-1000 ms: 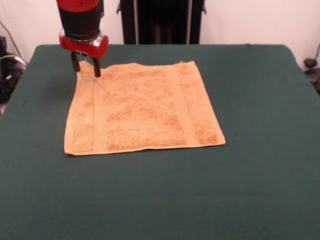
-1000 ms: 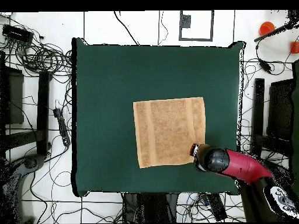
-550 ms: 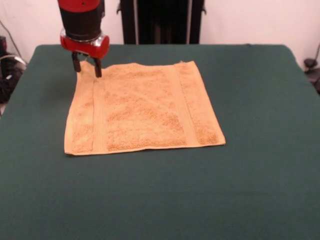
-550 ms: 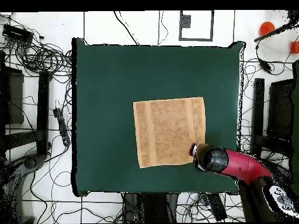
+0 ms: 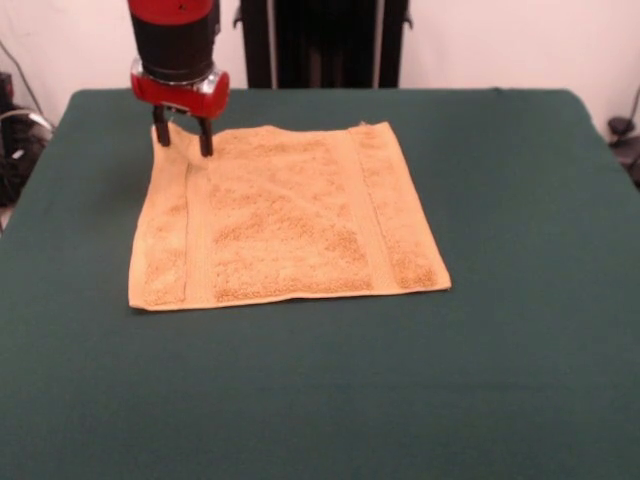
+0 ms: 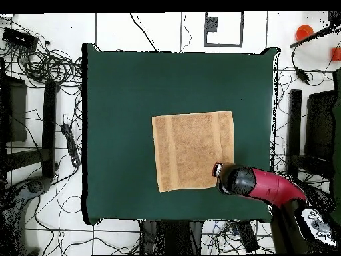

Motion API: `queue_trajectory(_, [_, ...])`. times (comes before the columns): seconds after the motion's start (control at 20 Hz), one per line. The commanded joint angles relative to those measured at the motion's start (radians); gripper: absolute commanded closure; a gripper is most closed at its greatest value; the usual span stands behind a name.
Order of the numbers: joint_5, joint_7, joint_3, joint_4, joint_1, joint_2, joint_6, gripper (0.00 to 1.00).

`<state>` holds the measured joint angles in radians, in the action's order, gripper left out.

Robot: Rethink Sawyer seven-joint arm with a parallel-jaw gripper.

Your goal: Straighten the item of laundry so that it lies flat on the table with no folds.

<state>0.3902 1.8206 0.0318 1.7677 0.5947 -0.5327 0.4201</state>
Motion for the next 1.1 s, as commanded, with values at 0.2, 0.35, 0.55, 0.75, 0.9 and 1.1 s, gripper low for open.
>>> queue_trajectory(0.2, [-0.018, 0.007, 0.113, 0.017, -0.039, 0.002, 0.080, 0.00])
queue_trajectory(0.35, [-0.010, 0.016, 0.113, 0.018, -0.035, 0.022, 0.048, 0.00])
queue_trajectory(0.55, [0.003, 0.025, 0.099, 0.011, -0.037, 0.053, 0.027, 0.00])
queue_trajectory(0.75, [0.002, 0.038, 0.100, 0.015, -0.028, 0.088, -0.005, 0.00])
queue_trajectory(0.9, [-0.004, 0.045, 0.106, 0.018, -0.020, 0.105, -0.015, 0.00])
queue_trajectory(1.1, [-0.011, 0.051, 0.114, 0.014, -0.008, 0.131, -0.029, 0.00])
